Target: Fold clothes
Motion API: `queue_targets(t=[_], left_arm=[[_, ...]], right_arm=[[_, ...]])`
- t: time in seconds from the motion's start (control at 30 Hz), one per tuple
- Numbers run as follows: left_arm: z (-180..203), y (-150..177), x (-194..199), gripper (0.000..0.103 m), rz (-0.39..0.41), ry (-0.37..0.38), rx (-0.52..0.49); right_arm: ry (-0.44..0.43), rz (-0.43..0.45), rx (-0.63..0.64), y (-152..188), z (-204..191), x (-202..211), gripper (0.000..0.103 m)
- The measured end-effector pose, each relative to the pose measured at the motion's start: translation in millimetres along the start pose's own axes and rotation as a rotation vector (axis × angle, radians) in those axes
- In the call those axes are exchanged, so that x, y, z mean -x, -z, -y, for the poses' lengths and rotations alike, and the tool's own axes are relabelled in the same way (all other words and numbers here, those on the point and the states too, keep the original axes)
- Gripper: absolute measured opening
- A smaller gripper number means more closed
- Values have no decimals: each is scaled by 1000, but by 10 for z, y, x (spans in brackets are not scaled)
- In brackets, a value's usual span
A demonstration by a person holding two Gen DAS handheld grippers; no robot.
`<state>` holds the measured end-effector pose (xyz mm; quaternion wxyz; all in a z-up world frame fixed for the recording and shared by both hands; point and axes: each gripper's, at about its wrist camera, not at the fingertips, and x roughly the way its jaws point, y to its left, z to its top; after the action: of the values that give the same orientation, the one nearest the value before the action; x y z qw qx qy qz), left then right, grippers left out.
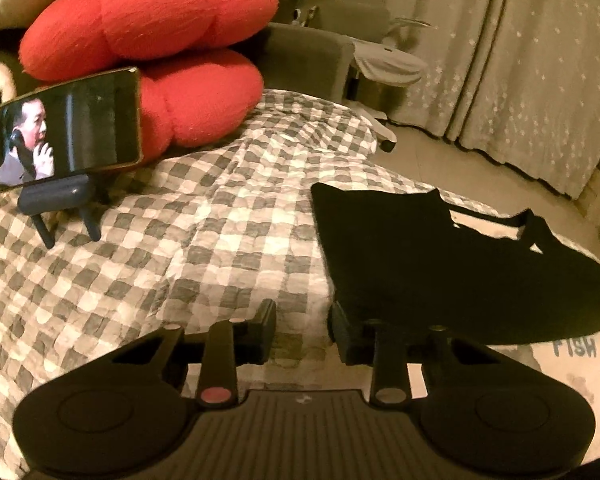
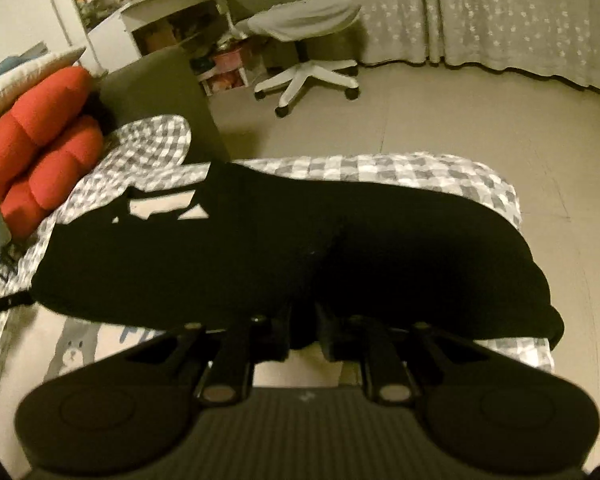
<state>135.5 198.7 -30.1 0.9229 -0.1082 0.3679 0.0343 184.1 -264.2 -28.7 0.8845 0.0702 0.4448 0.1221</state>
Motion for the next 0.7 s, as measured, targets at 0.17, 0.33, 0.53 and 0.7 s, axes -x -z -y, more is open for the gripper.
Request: queue_targets(t=[0.17,0.33,0.53,0.7], left_arm=[[-178,-57,-2,29,-6,53,118],[-248,-153,-80,30,27,85,192],[-30,-341,-297,35,43,131,152],[122,-481,-542,35,21,120,109]], right_arm=[[-11,52,-44,-43,131,113,28],[-2,114,-131,-120,275,187,33],[25,145,-217,-158,443,175,32],[2,168,-253,-162,547,172,32]])
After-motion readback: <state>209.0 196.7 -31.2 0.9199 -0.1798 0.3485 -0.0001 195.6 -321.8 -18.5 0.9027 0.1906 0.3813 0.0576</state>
